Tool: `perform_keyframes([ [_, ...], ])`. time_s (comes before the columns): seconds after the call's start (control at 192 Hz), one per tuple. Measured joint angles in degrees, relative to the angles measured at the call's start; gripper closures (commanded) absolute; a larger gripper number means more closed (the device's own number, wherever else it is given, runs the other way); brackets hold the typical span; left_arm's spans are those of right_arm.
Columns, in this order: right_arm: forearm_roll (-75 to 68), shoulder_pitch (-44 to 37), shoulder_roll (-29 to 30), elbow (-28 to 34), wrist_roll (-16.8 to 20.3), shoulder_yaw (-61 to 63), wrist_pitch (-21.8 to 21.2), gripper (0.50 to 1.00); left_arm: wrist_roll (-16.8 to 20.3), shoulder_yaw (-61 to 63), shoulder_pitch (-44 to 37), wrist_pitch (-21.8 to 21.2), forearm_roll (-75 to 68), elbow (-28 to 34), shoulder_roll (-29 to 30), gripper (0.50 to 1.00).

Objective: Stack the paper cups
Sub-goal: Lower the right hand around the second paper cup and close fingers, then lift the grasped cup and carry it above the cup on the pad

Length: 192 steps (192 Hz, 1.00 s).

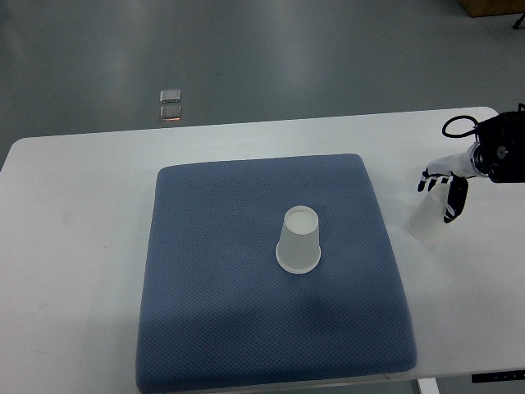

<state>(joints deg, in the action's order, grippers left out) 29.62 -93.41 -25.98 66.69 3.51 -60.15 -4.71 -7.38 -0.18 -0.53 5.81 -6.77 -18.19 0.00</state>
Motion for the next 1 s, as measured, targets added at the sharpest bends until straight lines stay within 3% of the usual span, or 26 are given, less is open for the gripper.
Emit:
perform_keyframes([
  [0.151, 0.00, 0.00, 0.05, 0.00, -0.09, 0.02, -0.02, 0.711, 0.00, 0.00, 0.00, 0.00, 0.00, 0.00, 0.00, 0.500],
  [0.344, 0.00, 0.06, -0.01, 0.02, -0.28, -0.03, 0.23, 0.856, 0.00, 0.00, 0.00, 0.00, 0.00, 0.00, 0.00, 0.500],
  [0.61, 0.00, -1.99, -0.54, 1.62, -0.34, -0.55, -0.37, 0.869, 0.00, 0.00, -0.01, -0.01, 0.00, 0.00, 0.00, 0.500],
  [0.829, -0.04, -16.85, -2.27, 9.40, -0.14, -3.02, -4.40, 0.867, 0.00, 0.09, 0.01, 0.00, 0.00, -0.15, 0.00, 0.500],
  [1.001, -0.15, -30.93, -3.19, 12.11, -0.01, -3.26, -13.03, 0.865, 0.04, 0.09, 0.00, 0.06, 0.00, -0.17, 0.00, 0.500],
])
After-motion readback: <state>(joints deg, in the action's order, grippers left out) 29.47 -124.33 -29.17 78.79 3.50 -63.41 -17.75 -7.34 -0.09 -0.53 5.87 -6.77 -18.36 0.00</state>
